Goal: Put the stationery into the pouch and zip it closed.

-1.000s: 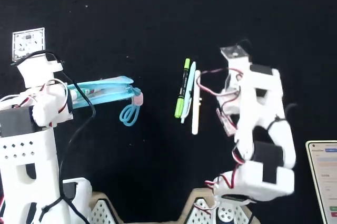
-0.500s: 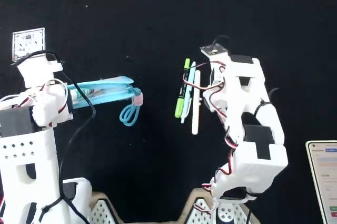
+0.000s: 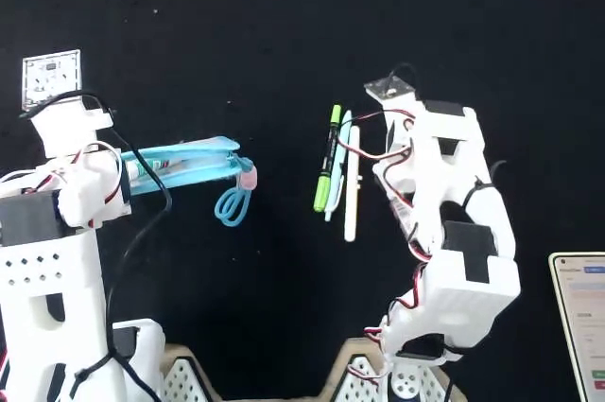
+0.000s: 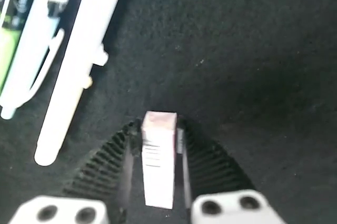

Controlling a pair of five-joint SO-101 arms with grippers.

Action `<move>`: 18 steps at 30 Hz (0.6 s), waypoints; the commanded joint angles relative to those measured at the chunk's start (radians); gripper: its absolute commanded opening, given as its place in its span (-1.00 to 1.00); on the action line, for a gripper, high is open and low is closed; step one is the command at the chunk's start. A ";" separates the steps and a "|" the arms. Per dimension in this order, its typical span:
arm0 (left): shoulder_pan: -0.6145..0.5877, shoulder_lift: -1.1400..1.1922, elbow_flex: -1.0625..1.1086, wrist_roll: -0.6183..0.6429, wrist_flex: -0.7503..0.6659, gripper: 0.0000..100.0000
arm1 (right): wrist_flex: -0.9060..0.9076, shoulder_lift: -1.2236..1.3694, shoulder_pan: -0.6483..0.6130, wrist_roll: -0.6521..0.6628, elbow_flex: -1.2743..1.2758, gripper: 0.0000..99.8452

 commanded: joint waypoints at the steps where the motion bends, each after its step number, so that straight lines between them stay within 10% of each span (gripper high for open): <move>1: -0.007 0.005 -0.001 0.005 0.000 -0.94 | 0.051 -0.081 0.017 0.008 -0.056 -0.98; 10: -0.007 0.005 0.001 0.005 -0.002 -0.94 | 0.305 -0.585 -0.041 -0.043 -0.050 -0.98; 18: -0.007 0.005 0.001 0.005 -0.002 -0.94 | 0.253 -1.030 -0.368 -0.315 -0.054 -0.98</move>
